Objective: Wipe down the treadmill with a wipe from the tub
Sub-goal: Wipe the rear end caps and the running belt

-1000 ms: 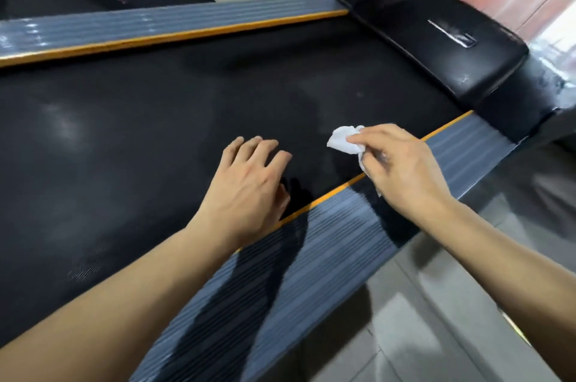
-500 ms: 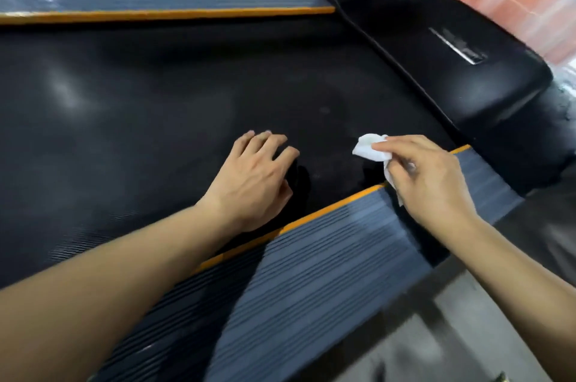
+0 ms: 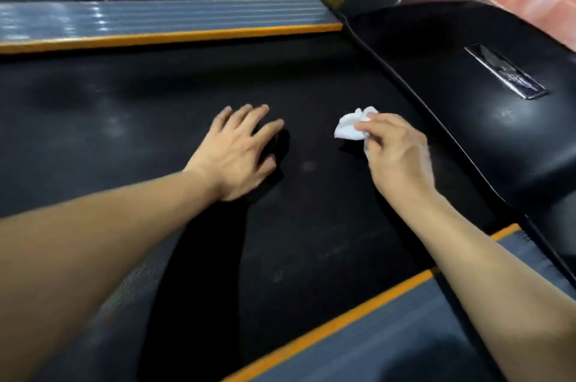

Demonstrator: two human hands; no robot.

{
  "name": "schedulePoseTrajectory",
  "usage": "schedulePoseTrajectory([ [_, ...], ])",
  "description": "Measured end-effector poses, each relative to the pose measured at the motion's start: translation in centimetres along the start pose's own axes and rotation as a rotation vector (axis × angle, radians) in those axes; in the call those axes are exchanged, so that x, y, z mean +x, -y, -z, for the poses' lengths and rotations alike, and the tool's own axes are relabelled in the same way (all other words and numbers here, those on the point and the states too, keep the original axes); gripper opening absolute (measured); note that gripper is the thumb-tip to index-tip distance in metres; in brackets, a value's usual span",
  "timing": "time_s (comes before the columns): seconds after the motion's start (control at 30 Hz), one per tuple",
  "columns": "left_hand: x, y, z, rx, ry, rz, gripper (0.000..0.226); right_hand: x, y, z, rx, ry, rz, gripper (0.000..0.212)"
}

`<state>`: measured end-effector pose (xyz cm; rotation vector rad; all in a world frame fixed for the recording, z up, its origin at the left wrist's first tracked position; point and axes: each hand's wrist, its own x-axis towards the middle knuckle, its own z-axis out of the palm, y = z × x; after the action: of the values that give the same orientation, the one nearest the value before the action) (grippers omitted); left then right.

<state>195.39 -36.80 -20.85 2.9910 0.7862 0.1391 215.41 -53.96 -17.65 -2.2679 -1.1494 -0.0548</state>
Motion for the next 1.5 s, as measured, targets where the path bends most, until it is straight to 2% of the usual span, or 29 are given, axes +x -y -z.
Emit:
schedulePoseTrajectory([
  [0.07, 3.9, 2.6, 0.2, -0.002, -0.008, 0.039, 0.08, 1.0, 0.6, -1.7, -0.067, 0.143, -0.076, 0.028],
  [0.13, 7.9, 4.8, 0.5, 0.014, 0.021, 0.051, 0.08, 1.3, 0.8, -2.4, -0.104, 0.204, -0.136, 0.024],
  [0.23, 11.6, 5.6, -0.3, 0.06, 0.111, -0.077, 0.079, 1.1, 0.3, -2.1, -0.073, 0.172, -0.191, 0.02],
  [0.33, 12.3, 5.7, -1.5, 0.009, 0.136, -0.11, 0.073, 0.8, 0.4, -2.6, -0.045, 0.104, -0.16, 0.014],
  [0.4, 12.2, 6.1, -1.5, -0.018, 0.139, -0.098, 0.072, 1.1, 0.7, -2.5, 0.048, 0.114, -0.222, 0.025],
  [0.47, 12.3, 6.2, -1.4, -0.037, 0.145, -0.1, 0.072, 1.9, 0.7, -1.5, 0.156, 0.217, -0.309, 0.044],
  [0.5, 12.5, 6.1, -1.5, -0.043, 0.153, -0.108, 0.072, 2.4, 0.7, -1.0, 0.146, 0.212, -0.281, 0.053],
  [0.53, 12.5, 5.9, -1.5, -0.044, 0.159, -0.115, 0.071, 3.2, 0.3, -0.7, 0.112, 0.16, -0.224, 0.054],
  [0.67, 12.5, 6.1, -1.3, -0.061, 0.17, -0.12, 0.071, 9.1, -2.0, -0.4, 0.053, -0.09, -0.134, 0.032],
  [0.8, 12.1, 6.0, -1.0, -0.091, 0.193, -0.117, 0.071, 15.3, -3.6, -0.8, -0.106, -0.33, -0.176, 0.029],
  [0.97, 12.3, 6.7, -1.1, -0.12, 0.178, -0.13, 0.073, 16.5, -3.4, -7.0, -0.206, -0.215, -0.255, 0.033],
  [1.03, 12.3, 6.6, -0.9, -0.116, 0.169, -0.122, 0.074, 16.4, -2.4, -7.1, -0.206, -0.168, -0.303, 0.031],
  [1.1, 12.1, 6.3, -0.4, -0.141, 0.186, -0.133, 0.074, 16.6, -1.7, -6.0, -0.28, -0.022, -0.313, 0.022],
  [1.2, 10.8, 8.1, 0.2, -0.259, 0.22, -0.222, 0.074, 17.9, -1.1, -4.6, -0.439, 0.168, -0.317, 0.02],
  [1.27, 9.1, 10.2, 0.1, -0.235, 0.216, -0.274, 0.074, 18.7, -1.0, -4.8, -0.433, 0.163, -0.378, 0.025],
  [1.33, 7.9, 11.9, -0.1, -0.202, 0.208, -0.256, 0.074, 19.4, 0.1, -5.5, -0.371, 0.083, -0.372, 0.02],
  [1.4, 8.0, 12.0, -0.6, -0.204, 0.203, -0.247, 0.073, 21.2, 0.7, -6.3, -0.312, 0.018, -0.24, 0.015],
  [1.47, 8.3, 11.8, -0.5, -0.212, 0.196, -0.255, 0.073, 24.3, 0.7, -7.8, -0.256, 0.034, -0.105, 0.021],
  [1.5, 8.3, 11.8, -0.5, -0.222, 0.187, -0.253, 0.074, 25.7, 0.7, -8.4, -0.237, 0.056, -0.094, 0.023],
])
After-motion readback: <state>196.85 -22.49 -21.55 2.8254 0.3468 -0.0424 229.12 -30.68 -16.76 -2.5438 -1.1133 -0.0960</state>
